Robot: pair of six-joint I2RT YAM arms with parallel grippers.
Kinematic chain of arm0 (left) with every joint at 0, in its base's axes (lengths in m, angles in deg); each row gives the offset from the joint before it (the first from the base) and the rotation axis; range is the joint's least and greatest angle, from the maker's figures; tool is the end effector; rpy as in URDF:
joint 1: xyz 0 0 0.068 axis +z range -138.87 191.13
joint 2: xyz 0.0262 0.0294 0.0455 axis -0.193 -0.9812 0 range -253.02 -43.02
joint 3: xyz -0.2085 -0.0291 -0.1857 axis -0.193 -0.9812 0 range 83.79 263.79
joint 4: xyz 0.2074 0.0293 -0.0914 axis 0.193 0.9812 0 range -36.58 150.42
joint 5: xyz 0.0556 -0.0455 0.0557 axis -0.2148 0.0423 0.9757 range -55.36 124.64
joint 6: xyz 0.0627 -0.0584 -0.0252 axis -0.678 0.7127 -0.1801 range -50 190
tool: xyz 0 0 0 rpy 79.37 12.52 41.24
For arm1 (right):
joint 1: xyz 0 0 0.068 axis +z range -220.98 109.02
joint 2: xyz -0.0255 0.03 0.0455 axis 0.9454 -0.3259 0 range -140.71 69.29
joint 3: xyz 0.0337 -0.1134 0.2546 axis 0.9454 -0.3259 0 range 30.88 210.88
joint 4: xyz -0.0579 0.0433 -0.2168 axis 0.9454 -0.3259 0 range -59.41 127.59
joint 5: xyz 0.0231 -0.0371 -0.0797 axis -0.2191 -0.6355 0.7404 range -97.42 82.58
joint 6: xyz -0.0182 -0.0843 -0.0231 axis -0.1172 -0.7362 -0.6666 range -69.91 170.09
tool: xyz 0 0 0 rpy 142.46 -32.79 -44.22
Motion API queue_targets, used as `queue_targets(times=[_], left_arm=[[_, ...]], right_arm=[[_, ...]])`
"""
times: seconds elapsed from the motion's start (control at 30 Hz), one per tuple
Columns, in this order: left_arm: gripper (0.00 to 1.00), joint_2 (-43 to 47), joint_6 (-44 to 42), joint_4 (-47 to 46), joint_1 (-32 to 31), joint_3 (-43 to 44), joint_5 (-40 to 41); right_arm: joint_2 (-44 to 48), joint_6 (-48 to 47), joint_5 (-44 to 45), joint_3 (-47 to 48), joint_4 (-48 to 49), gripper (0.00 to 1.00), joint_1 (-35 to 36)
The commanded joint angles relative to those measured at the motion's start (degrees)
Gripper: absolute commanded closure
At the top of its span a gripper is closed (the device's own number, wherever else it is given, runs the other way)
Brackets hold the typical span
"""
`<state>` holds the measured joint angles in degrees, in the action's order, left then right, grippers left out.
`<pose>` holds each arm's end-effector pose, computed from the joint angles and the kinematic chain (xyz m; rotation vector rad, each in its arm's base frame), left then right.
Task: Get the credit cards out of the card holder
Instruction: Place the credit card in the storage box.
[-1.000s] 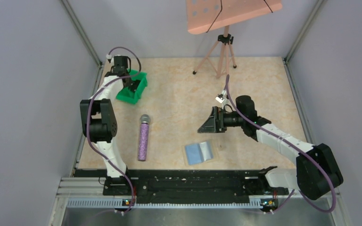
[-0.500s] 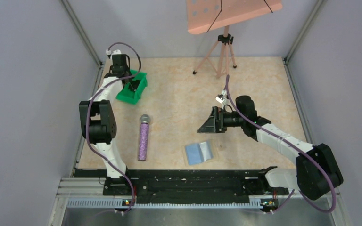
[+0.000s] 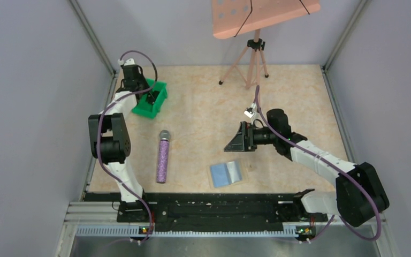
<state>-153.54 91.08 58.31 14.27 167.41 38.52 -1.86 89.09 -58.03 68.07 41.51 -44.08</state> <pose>0.4588 0.0306 0.2462 -0.4852 2.0703 -0.1134 0.1926 0.1667 0.2415 -0.3674 2.2669 1.5742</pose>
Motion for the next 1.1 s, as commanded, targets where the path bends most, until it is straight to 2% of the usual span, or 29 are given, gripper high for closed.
queue_targets(times=[0.0, 0.2, 0.53, 0.8, 1.07], left_arm=[[1.00, -0.7, 1.8, -4.4, 1.6, -1.2, -5.0], [1.00, -2.3, 1.8, -8.6, 1.7, -1.7, -9.2], [1.00, -4.7, 1.9, -8.4, 1.8, -1.6, -8.6], [0.82, -6.4, -0.7, -5.3, 1.8, 1.7, -7.1], [0.73, -6.4, -2.3, -2.3, 1.8, 4.6, -7.4]], right_arm=[[-1.5, -1.2, -0.3, 2.0, 3.0, 0.01, 0.7], [-2.0, -1.4, -0.4, 1.5, 3.5, 0.01, 0.7], [-1.9, -2.3, -0.5, 2.5, 1.8, 0.01, 0.7], [-2.0, -2.9, -0.7, 3.2, 0.6, 0.01, 0.7], [-1.8, -1.9, -0.6, 3.7, 0.7, 0.01, 0.7]])
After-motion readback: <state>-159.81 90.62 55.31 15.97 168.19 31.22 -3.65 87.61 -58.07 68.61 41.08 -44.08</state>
